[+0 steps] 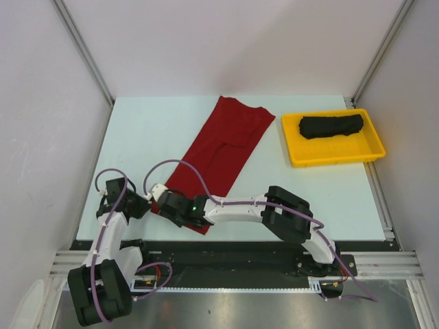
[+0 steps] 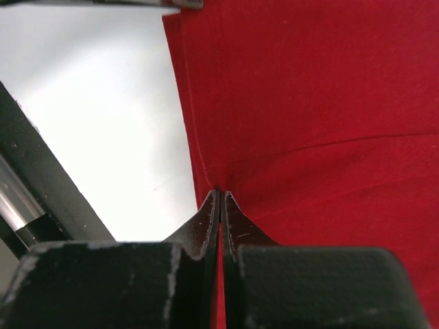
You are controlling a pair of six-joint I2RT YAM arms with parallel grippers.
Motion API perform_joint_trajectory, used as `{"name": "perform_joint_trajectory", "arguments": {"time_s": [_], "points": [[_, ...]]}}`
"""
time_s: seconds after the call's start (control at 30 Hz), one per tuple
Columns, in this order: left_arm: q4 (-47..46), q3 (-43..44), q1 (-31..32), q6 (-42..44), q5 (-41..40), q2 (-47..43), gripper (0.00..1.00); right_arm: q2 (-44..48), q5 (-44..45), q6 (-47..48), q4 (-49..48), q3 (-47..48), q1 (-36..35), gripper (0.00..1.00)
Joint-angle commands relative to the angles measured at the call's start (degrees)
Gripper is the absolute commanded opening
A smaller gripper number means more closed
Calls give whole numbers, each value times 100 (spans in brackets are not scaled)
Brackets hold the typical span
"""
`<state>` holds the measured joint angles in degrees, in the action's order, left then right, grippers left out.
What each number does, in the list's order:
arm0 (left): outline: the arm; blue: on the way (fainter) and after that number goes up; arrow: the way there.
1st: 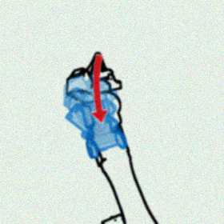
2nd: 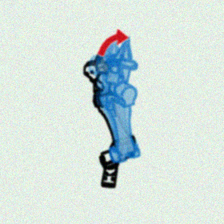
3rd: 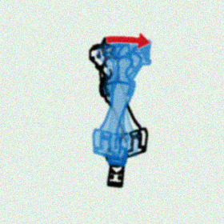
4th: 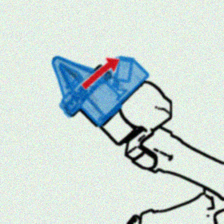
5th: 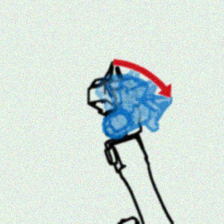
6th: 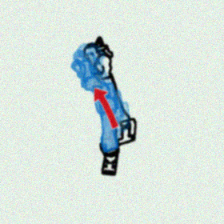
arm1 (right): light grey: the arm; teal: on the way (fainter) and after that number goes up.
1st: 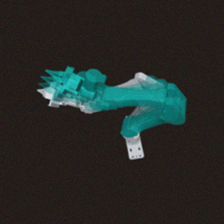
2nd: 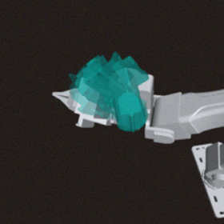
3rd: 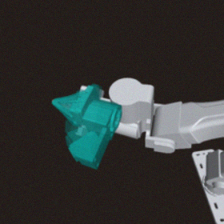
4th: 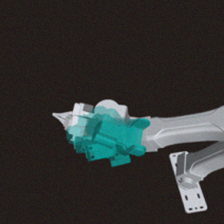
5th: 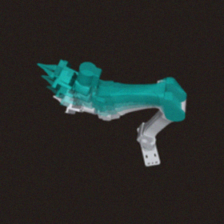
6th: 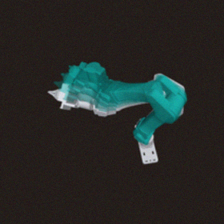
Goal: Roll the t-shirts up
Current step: Roll the T-shirt to the center of the board.
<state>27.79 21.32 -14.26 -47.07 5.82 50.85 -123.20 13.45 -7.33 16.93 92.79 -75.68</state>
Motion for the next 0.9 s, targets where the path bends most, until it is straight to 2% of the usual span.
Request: {"name": "perform_joint_trajectory", "arguments": {"time_s": [0.0,0.07,0.1,0.13,0.2,0.23,0.27,0.4,0.53,0.67,0.87], "points": [[86,126,11,-162,-284,-14,14,147,-237,-172,-234,-68,-35,0],[86,162,2,-145,-292,30,21,147,-282,-189,-234,-95,-17,3],[86,214,11,-84,-292,39,28,216,-282,-181,-234,-130,-17,6],[86,241,2,-66,-292,39,35,261,-264,-198,-208,-139,-8,19],[77,285,11,-4,-310,4,48,514,-229,-216,-164,-191,27,31],[69,276,2,39,-310,-22,50,629,-194,-242,-103,-218,27,37],[51,267,11,66,-319,-57,50,743,-133,-260,-58,-244,36,39],[-19,223,55,163,-432,-233,52,1297,193,-505,161,-542,88,41],[-37,188,475,49,-810,-383,54,1710,341,-682,363,-1121,-52,40],[-151,57,784,-118,-1066,-409,55,1790,588,-638,487,-1578,-377,40],[-353,-110,978,-197,-1127,-400,51,1729,562,-638,531,-2071,-597,40]]}}
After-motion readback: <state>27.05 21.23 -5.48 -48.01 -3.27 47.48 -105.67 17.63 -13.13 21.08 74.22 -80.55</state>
